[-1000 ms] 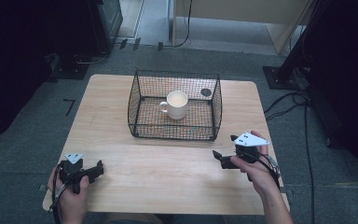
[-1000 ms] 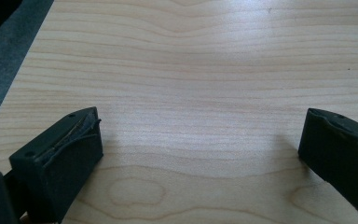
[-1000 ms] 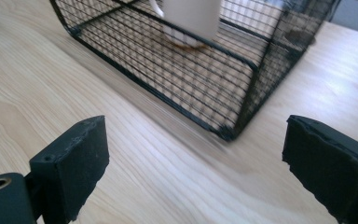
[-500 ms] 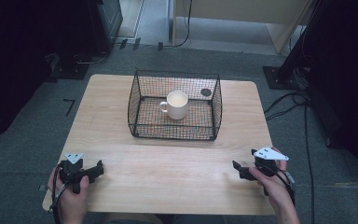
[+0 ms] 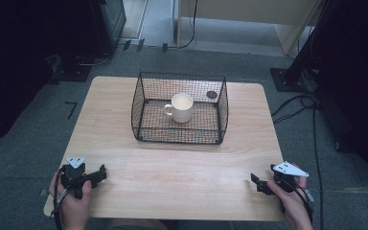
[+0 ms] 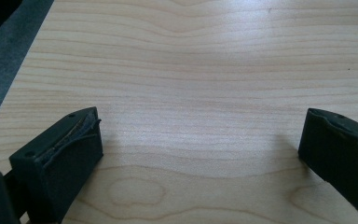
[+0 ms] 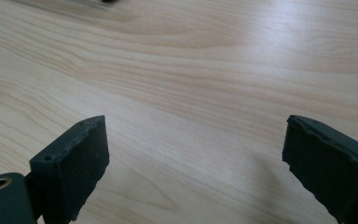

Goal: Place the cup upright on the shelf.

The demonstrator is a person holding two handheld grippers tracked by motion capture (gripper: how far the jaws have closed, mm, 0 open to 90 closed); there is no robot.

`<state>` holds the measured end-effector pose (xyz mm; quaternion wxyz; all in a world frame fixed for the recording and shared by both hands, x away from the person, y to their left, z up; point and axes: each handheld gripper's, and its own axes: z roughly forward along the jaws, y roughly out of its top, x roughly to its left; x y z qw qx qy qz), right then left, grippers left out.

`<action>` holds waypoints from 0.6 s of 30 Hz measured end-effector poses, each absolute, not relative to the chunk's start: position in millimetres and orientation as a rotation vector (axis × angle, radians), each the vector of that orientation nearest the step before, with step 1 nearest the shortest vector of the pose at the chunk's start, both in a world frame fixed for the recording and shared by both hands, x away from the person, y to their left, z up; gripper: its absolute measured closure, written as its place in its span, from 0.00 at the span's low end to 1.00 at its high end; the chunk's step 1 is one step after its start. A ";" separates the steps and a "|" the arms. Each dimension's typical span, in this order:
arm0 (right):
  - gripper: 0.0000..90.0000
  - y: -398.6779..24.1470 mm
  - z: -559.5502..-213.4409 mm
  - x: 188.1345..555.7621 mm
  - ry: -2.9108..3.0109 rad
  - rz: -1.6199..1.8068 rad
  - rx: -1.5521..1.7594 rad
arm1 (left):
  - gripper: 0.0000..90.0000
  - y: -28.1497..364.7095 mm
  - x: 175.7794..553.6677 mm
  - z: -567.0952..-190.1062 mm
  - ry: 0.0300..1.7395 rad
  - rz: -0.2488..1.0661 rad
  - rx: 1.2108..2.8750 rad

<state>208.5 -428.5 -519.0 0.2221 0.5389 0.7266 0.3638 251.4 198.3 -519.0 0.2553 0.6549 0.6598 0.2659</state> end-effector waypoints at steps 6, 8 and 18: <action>0.08 -435.2 -524.3 201.9 1.995 0.961 1.517 | 0.00 198.3 251.4 -519.0 1.792 0.722 1.778; 0.08 -436.8 -524.6 200.6 1.995 0.949 1.529 | 0.00 198.3 251.4 -519.0 1.792 0.722 1.778; 0.06 -438.2 -526.3 199.0 1.998 0.876 1.554 | 0.00 198.3 251.4 -519.0 1.792 0.722 1.778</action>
